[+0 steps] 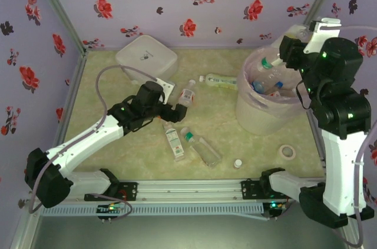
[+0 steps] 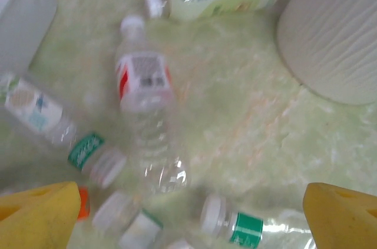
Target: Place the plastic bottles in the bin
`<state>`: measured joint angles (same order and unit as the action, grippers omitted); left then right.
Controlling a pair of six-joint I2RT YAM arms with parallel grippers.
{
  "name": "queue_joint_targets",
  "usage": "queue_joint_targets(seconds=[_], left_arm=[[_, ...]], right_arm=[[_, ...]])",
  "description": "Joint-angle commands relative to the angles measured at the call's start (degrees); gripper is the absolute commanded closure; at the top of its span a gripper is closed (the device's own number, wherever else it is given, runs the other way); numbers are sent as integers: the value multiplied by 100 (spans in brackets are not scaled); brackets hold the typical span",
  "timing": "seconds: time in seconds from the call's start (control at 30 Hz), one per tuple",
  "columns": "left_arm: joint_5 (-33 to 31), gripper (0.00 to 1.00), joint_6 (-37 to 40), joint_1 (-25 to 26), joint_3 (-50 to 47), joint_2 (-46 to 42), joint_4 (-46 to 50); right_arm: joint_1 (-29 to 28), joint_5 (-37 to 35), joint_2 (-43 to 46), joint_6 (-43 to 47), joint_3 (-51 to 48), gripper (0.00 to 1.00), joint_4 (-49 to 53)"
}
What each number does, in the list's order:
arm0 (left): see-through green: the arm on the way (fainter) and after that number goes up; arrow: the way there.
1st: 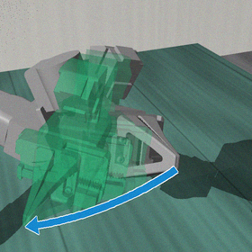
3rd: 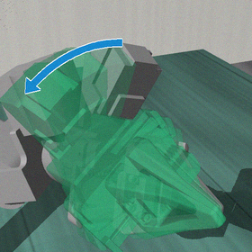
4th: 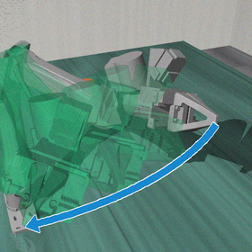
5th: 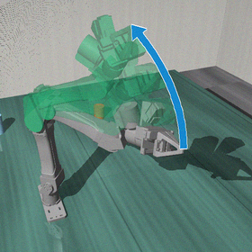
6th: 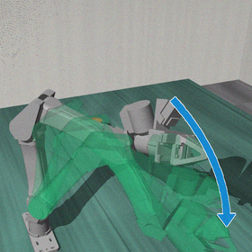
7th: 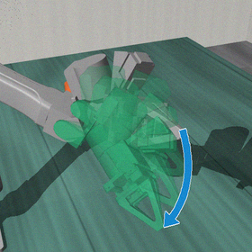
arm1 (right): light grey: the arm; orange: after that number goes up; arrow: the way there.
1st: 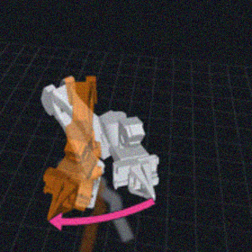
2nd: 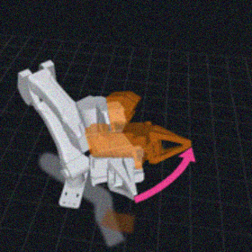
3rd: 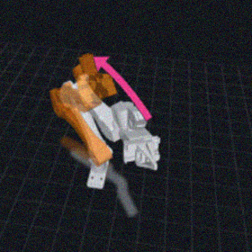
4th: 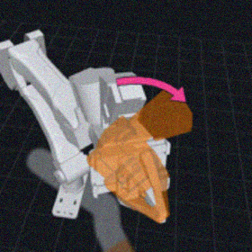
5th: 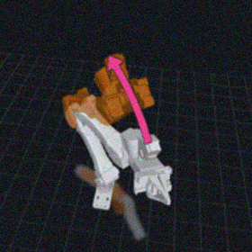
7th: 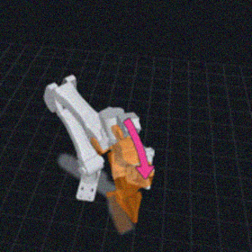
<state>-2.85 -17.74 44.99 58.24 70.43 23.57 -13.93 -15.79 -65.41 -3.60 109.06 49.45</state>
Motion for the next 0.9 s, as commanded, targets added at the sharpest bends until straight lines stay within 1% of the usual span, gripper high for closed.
queue_joint_targets(seconds=[0.0, 0.03, 0.13, 0.33, 0.47, 0.8, 0.87], left_arm=[[-315, 3, -1056, 103, 27, -201, 971], [-315, 4, -1240, 138, -76, -286, 1026], [-321, 4, -1758, 202, -418, -468, 1127], [-279, 2, -2310, 469, -813, -326, 1167], [-168, 0, -2398, 589, -840, -40, 1226], [150, 0, -2445, 627, -842, 458, 1022], [169, 0, -2442, 631, -821, 531, 1089]], right_arm=[[75, -371, -473, 395, -192, 88, 223], [87, -199, -577, 403, -258, 89, 225], [101, -18, -868, 396, -462, 90, 266], [191, 214, -1441, 117, -850, 91, 462], [471, 577, -1645, -278, -1237, 91, 365], [1403, 1777, -1472, -1461, -3028, 89, -763], [1509, 1945, -1473, -1612, -3292, 86, -956]])
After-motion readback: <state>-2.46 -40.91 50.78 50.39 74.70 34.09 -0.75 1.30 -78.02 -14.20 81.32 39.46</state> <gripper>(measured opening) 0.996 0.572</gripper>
